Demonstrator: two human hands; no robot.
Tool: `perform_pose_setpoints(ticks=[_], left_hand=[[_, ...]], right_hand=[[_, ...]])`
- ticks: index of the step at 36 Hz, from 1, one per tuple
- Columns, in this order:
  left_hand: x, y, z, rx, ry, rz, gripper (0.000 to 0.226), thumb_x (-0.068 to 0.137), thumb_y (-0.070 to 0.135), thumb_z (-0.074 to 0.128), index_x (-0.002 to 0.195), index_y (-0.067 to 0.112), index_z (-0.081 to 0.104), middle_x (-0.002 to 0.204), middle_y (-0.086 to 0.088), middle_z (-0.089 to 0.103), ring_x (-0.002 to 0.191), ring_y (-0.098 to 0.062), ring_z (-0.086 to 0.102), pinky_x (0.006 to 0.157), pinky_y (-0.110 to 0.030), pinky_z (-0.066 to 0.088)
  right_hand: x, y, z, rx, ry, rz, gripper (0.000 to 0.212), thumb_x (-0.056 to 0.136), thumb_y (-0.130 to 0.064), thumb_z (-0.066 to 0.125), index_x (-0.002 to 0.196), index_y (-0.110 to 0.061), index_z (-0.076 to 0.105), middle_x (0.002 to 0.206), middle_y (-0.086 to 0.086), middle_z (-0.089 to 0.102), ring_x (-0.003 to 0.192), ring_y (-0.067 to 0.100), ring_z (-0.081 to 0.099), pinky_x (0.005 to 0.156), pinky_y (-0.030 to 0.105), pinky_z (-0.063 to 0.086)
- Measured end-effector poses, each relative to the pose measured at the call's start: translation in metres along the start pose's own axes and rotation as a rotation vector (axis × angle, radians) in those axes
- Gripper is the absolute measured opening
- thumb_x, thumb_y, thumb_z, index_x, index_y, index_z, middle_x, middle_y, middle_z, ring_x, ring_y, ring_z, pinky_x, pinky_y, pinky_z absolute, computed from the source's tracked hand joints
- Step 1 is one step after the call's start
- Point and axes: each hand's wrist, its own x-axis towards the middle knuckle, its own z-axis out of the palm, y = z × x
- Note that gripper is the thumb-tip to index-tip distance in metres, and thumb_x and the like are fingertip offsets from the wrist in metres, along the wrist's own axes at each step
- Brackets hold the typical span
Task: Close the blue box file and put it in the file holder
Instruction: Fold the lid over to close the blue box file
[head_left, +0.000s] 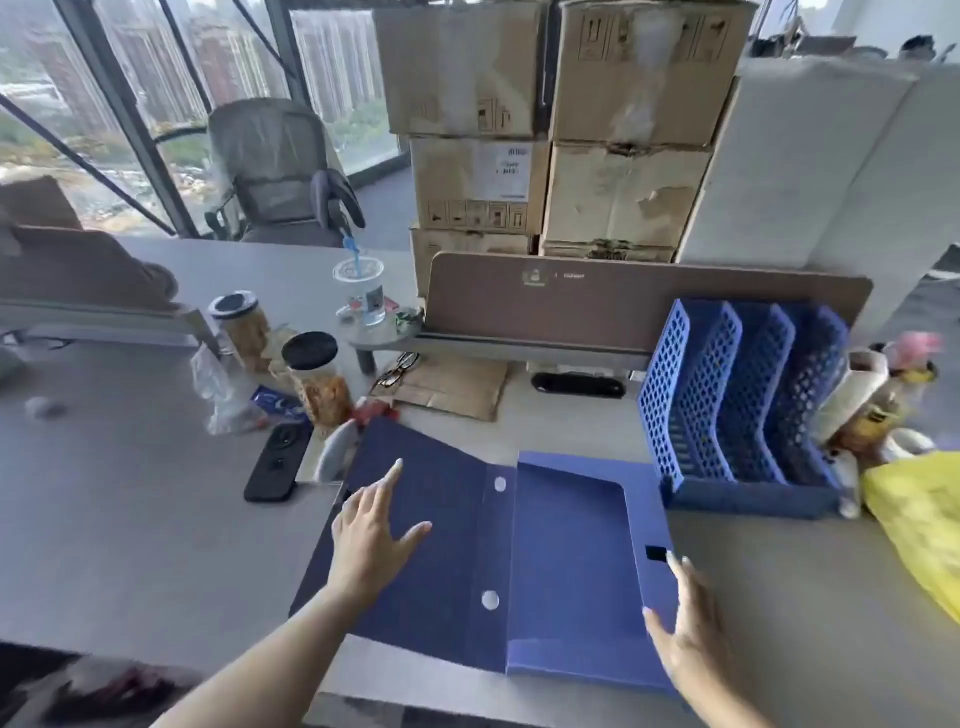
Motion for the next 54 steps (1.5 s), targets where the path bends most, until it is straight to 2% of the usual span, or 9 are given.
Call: perform_pose_setpoints(ticks=[7,12,20,24,30,37,43,49,54], left_hand=[[-0.02,-0.027,-0.004,0.128,-0.05,-0.211,0.106,0.071,0.052,0.077,0.153,0.043,0.01,0.163,0.003,0.018,0.147,-0.036,0.012,0.115,-0.056,0.014],[-0.015,-0.036,-0.014,0.107,-0.089,-0.327,0.115,0.069,0.045,0.081,0.153,0.043,0.004,0.165,-0.004,0.009,0.136,-0.04,0.034,0.103,-0.05,0.037],[0.0,-0.04,-0.035,0.022,-0.115,-0.378,0.104,0.072,0.026,0.081,0.152,0.037,0.016,0.149,0.004,0.033,0.109,-0.03,0.059,0.066,-0.039,0.049],[0.008,-0.032,-0.051,0.01,-0.112,-0.346,0.096,0.076,0.016,0.077,0.153,0.031,0.022,0.146,0.002,0.035,0.099,-0.038,0.061,0.075,-0.044,0.052],[0.015,-0.012,-0.066,-0.111,-0.085,-0.224,0.089,0.077,0.006,0.074,0.151,0.032,0.032,0.153,0.0,0.042,0.13,-0.029,0.049,0.099,-0.039,0.043],[0.015,0.025,-0.076,-0.415,-0.133,-0.176,0.075,0.087,-0.002,0.063,0.146,0.038,0.041,0.138,-0.002,0.057,0.114,-0.019,0.057,0.08,-0.043,0.06],[0.013,0.063,-0.069,-0.577,-0.244,-0.083,0.069,0.088,0.008,0.067,0.144,0.041,0.043,0.128,0.006,0.06,0.095,0.012,0.058,0.07,-0.016,0.056],[0.009,0.1,-0.038,-0.681,-0.393,-0.034,0.069,0.076,0.066,0.062,0.14,0.051,0.043,0.134,0.019,0.061,0.112,-0.004,0.064,0.089,-0.036,0.057],[0.005,0.116,0.005,-0.723,-0.465,-0.106,0.088,0.065,0.076,0.06,0.144,0.044,0.04,0.145,0.015,0.051,0.129,-0.005,0.051,0.11,-0.035,0.039]], right_hand=[[-0.019,0.01,0.008,-0.023,-0.15,0.193,0.081,0.087,-0.026,0.067,0.153,-0.03,0.019,0.164,0.009,0.011,0.147,0.034,0.019,0.115,0.046,0.021],[-0.013,0.011,0.017,0.122,-0.206,0.167,0.075,0.092,-0.019,0.062,0.152,-0.031,0.019,0.164,0.002,-0.002,0.151,0.016,0.002,0.118,0.04,0.013],[0.005,0.003,0.034,0.113,-0.23,0.172,0.075,0.09,-0.018,0.065,0.152,-0.023,0.023,0.164,0.002,0.0,0.151,0.018,0.003,0.119,0.039,0.014],[0.01,0.001,0.038,0.103,-0.222,0.153,0.076,0.088,-0.018,0.067,0.152,-0.02,0.025,0.164,0.004,0.002,0.151,0.02,0.005,0.12,0.041,0.014],[0.012,0.002,0.042,0.09,-0.229,0.138,0.076,0.088,-0.026,0.067,0.152,-0.021,0.025,0.164,0.004,0.002,0.151,0.02,0.006,0.121,0.042,0.016],[0.009,-0.005,0.034,0.11,-0.263,0.145,0.075,0.09,-0.027,0.064,0.153,-0.021,0.023,0.165,0.003,0.0,0.151,0.019,0.006,0.117,0.034,0.017],[0.013,-0.021,0.024,0.055,-0.245,0.174,0.071,0.091,-0.033,0.062,0.152,-0.019,0.028,0.165,0.0,0.004,0.151,0.023,0.009,0.117,0.036,0.018],[0.029,-0.081,0.001,0.405,-0.249,0.056,0.059,0.093,-0.044,0.054,0.147,-0.04,0.03,0.149,-0.021,0.029,0.14,0.006,0.027,0.115,0.034,0.026],[0.035,-0.123,-0.014,0.588,-0.278,0.037,0.045,0.097,-0.04,0.048,0.139,-0.049,0.037,0.136,-0.021,0.047,0.13,0.0,0.043,0.097,0.013,0.034]])
